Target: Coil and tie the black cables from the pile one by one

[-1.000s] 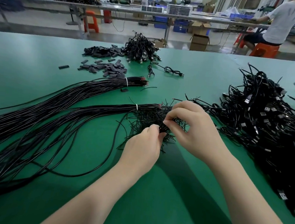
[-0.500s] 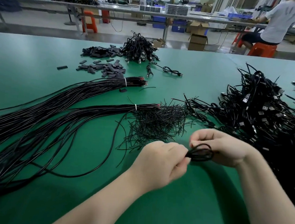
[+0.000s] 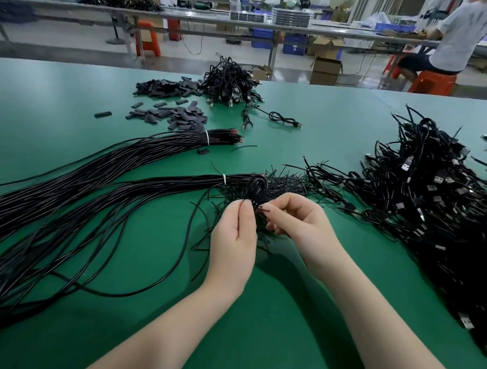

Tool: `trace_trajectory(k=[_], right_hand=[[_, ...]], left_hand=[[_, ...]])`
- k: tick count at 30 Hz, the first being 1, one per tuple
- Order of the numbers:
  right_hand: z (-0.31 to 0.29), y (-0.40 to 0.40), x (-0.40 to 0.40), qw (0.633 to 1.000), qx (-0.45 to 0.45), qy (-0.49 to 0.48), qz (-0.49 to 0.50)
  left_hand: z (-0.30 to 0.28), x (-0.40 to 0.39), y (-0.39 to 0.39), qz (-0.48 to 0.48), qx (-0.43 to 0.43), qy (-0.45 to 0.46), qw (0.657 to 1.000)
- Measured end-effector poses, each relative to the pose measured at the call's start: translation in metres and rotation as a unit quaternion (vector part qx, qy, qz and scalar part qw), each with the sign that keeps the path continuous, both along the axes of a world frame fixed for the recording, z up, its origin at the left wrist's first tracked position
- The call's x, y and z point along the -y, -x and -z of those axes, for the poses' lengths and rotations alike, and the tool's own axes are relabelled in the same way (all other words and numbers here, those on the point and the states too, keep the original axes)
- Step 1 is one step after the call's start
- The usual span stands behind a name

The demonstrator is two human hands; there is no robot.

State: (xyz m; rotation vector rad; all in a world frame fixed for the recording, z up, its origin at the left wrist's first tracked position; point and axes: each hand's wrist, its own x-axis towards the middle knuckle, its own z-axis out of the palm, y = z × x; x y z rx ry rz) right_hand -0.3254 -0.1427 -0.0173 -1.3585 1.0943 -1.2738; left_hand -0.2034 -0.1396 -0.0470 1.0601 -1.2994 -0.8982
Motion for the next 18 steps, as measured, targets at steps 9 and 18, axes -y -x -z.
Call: trace_trajectory(k=[9,18], right_hand=[[0.0022,0.0053,-0.0007,0.980,0.133,-0.135,-0.062],[0.0023,0.0046,-0.0019,0.992,0.075,-0.097,-0.041]], left_hand=[[-0.0004,-0.0025,-0.0001,0.063,-0.036,-0.008,0.997],[0.0043,0.0012,-0.0011,0.077,-0.069,-0.019,0.994]])
